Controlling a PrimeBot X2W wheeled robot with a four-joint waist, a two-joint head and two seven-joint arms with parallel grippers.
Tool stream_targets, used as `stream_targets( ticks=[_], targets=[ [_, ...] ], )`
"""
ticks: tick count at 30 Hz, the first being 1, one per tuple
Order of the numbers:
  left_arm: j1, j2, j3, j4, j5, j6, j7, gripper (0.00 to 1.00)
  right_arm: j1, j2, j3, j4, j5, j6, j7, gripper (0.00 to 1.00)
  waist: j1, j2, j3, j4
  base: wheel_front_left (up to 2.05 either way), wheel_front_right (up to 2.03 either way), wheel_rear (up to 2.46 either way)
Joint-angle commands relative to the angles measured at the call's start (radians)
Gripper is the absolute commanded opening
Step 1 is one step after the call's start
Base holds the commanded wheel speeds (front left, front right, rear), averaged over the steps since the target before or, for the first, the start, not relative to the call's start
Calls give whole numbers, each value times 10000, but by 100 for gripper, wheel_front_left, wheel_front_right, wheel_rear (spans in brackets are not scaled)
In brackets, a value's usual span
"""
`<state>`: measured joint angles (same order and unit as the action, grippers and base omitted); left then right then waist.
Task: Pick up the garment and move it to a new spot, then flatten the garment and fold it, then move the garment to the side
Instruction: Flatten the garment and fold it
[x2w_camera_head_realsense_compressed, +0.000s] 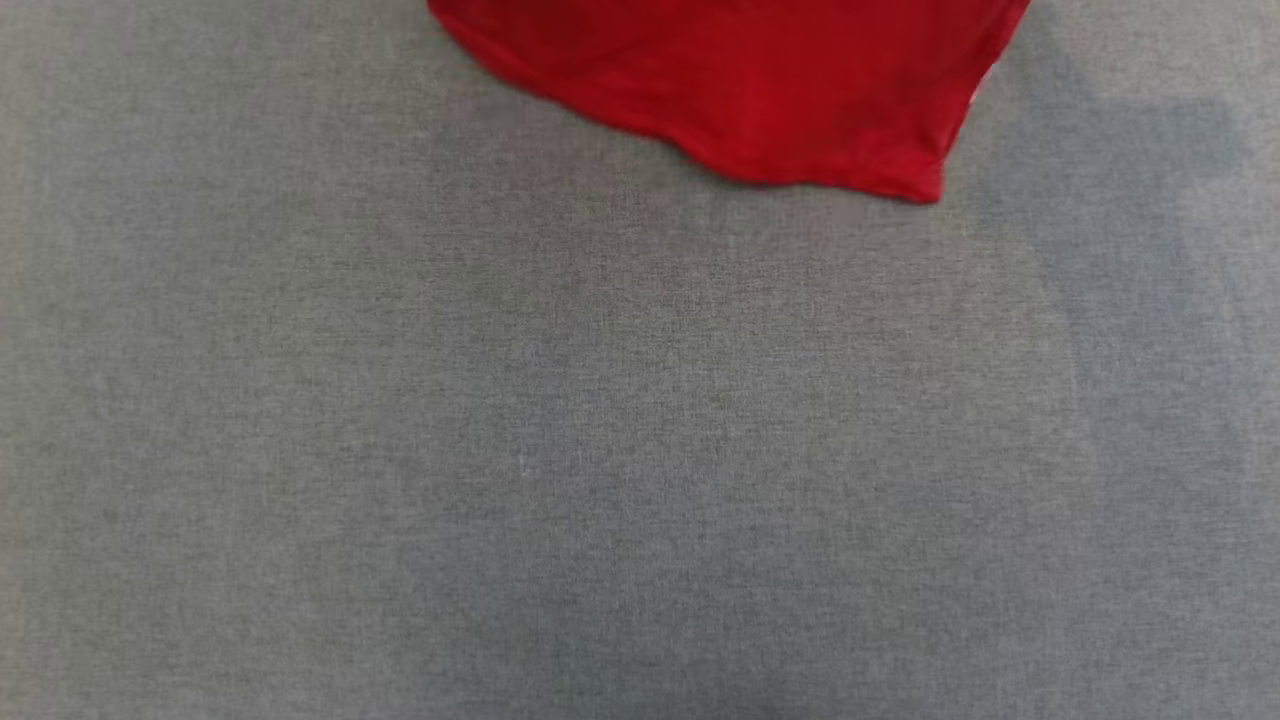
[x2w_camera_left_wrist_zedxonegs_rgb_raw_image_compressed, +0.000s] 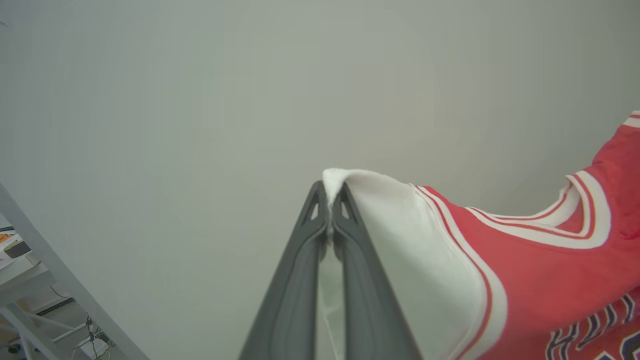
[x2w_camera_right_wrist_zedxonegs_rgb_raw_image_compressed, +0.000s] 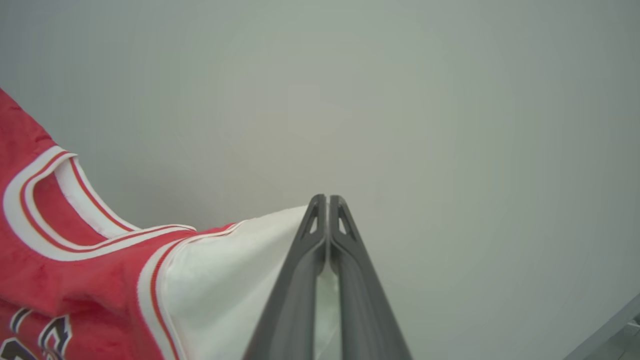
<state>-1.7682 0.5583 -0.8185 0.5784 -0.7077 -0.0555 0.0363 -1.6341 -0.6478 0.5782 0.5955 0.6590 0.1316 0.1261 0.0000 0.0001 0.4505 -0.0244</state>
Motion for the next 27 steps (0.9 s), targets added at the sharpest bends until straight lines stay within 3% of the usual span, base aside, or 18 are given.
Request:
stream_targets(
  ticks=[1,3,12,27],
  targets=[
    [-394,-25,54,2,180,140,-45,0,-515,101,130,270,-139,-9,-148,0,0,-1,541,-128,0,0,0],
    [-1125,49,111,-246,446,287,17,0,-1768,253,314,989,-389,-9,-583,0,0,-1,823,-137,0,0,0],
    [-1792,-31,203,283,440,66,-202,0,-3237,769,971,2278,-521,-9,-1170,0,0,-1,1219,-167,0,0,0],
    [594,-126,177,1123,-498,-188,-1209,0,-1012,1352,2693,3146,593,-9,-2633,0,0,-1,1255,-221,0,0,0]
  ],
)
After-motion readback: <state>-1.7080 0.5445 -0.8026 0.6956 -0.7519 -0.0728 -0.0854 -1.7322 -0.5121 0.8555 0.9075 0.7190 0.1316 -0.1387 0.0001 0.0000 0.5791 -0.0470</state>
